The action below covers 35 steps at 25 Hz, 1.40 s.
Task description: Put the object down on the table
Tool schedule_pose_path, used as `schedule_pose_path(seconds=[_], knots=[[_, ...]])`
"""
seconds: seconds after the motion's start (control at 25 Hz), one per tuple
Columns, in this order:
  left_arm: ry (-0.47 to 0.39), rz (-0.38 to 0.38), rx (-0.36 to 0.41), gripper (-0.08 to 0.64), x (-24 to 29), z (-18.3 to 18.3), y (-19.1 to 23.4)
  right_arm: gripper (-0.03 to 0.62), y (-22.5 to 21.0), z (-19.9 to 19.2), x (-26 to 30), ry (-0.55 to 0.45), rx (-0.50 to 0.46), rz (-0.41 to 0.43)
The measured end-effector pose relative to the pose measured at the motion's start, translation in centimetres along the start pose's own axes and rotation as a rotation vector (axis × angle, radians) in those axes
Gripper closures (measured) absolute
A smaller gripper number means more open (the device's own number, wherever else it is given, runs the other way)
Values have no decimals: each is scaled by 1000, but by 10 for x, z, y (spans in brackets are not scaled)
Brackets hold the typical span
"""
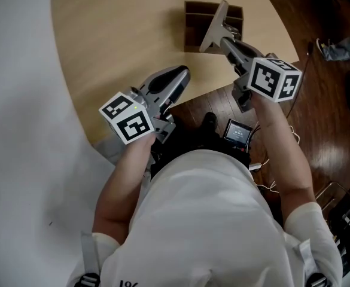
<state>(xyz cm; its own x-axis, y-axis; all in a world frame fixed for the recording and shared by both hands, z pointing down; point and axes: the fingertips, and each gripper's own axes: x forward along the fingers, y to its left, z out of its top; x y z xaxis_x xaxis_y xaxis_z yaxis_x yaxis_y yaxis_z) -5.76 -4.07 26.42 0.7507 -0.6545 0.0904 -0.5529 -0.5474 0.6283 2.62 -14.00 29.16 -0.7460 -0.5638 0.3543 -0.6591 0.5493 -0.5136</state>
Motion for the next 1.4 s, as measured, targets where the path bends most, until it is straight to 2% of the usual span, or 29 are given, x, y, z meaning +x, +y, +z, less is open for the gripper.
schedule_pose_path(seconds=[0.4, 0.84, 1.12, 1.4], knots=[[19, 16, 16, 555, 0, 21, -17, 588, -2, 16, 26, 26, 23, -58], [29, 13, -7, 555, 0, 7, -2, 588, -23, -22, 63, 91, 44, -134], [34, 21, -22, 555, -1, 10, -2, 588, -30, -25, 71, 108, 79, -185], [39, 20, -30, 555, 1, 5, 0, 588, -32, -29, 78, 114, 82, -199]])
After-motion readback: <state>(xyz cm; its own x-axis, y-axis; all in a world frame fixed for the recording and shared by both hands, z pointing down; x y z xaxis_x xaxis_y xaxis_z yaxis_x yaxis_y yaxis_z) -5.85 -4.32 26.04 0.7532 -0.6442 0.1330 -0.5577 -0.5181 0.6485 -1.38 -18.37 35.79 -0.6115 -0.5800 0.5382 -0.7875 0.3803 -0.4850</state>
